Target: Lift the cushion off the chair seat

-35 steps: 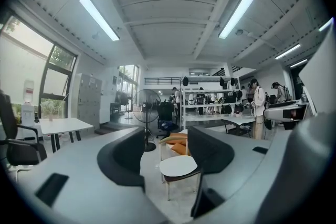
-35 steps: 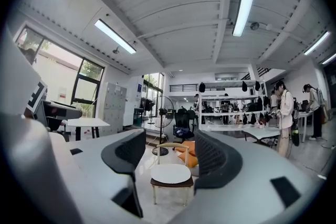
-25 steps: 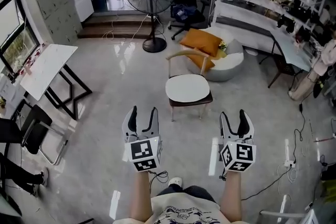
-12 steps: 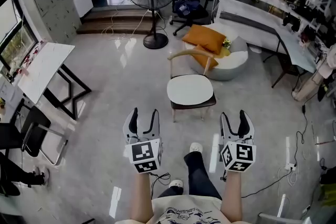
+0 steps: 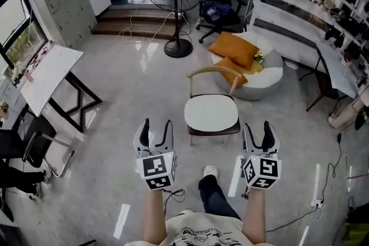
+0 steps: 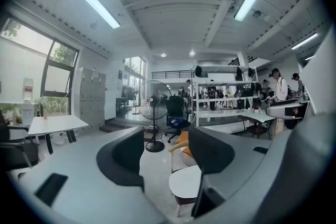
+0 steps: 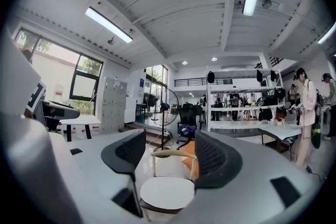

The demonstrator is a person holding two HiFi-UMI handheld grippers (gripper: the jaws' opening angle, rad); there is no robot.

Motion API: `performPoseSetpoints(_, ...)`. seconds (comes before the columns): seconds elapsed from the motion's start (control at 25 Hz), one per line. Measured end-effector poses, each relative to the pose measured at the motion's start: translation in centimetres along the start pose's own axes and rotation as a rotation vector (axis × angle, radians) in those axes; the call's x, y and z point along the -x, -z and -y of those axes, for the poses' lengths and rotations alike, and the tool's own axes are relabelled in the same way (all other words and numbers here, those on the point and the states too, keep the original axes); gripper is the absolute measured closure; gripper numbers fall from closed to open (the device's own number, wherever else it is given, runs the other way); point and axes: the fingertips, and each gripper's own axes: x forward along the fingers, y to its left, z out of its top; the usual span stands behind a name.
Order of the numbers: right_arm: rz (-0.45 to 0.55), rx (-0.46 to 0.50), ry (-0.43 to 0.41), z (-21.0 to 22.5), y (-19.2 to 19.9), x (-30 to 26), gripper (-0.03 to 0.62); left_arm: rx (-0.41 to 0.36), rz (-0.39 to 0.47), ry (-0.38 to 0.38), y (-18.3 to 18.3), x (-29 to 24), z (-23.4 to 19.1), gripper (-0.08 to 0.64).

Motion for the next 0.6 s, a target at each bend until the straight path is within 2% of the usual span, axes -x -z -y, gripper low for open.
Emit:
performPoseSetpoints(0.4,-0.003,0.016,-0.063,8.3,-2.5,-16.3,0.285,0.014,0.005,-0.069,-3.9,-15.5,3.9,0.299)
performPoseSetpoints(0.6,-0.006,0.008,-0.076,11.1,-2.7,-22.7,0.285,0.014,0.007,-0.086,-4.9,-21.5,5.1,0.299)
